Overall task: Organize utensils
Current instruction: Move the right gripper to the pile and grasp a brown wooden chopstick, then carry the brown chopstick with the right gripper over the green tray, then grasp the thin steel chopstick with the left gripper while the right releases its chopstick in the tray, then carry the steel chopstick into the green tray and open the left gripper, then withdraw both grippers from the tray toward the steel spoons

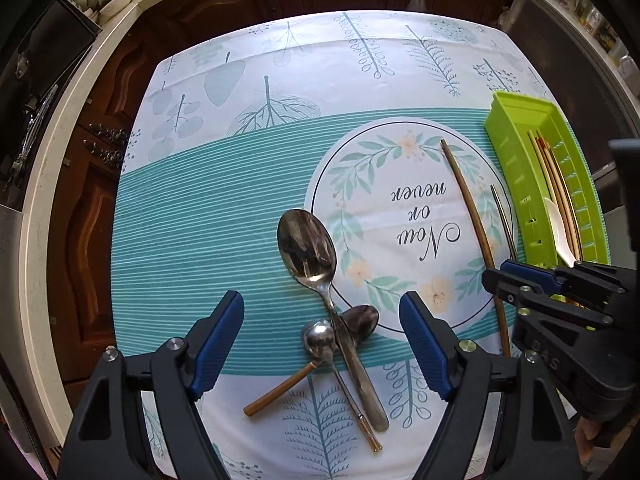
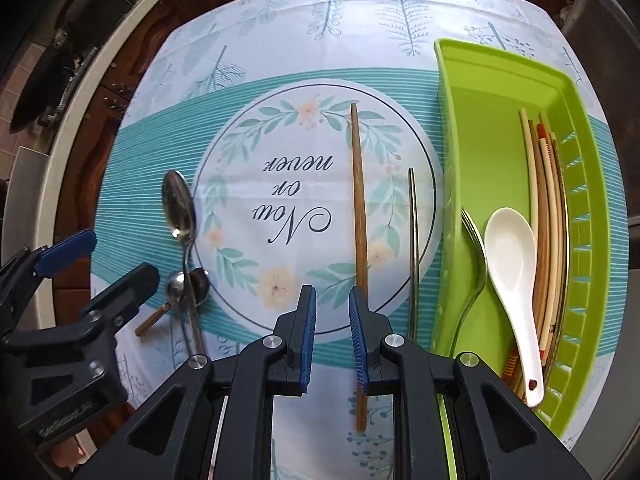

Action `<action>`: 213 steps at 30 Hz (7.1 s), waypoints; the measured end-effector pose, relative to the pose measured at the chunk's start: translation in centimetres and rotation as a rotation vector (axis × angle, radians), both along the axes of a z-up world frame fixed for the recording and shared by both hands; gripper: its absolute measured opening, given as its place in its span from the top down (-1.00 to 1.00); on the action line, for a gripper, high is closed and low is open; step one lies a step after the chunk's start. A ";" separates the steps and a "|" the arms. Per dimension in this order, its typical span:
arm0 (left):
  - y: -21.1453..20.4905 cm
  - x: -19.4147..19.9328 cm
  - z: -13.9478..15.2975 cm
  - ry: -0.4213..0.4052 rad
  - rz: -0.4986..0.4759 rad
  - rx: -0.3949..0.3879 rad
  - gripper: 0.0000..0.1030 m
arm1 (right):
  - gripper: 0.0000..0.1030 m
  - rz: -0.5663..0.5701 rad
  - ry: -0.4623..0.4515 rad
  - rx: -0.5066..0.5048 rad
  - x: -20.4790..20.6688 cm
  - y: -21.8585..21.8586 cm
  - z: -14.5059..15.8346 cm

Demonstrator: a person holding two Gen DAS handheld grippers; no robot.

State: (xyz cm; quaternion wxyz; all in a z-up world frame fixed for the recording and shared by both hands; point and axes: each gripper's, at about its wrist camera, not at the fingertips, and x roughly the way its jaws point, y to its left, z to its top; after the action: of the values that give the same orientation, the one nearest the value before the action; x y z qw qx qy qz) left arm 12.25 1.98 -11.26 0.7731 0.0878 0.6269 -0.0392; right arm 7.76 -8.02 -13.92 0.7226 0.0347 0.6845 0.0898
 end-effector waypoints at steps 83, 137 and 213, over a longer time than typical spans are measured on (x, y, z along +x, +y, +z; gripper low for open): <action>-12.5 2.5 -7.1 0.153 -0.150 -0.300 -0.27 | 0.89 -0.232 -0.109 0.140 -5.4 -18.3 7.2; -14.0 -5.7 -10.8 0.469 0.042 -0.034 0.92 | 0.88 -0.170 -0.044 0.007 -1.1 -16.6 1.3; 5.6 -8.8 -0.8 0.120 0.189 -0.090 -0.35 | 0.83 0.182 0.015 0.144 -5.5 0.9 6.5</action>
State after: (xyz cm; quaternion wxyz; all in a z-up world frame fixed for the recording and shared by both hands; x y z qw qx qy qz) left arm 3.42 7.61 -12.05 0.7375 -0.0091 0.6753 0.0007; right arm 2.22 -7.16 -7.41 0.7019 0.0248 0.6821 0.2038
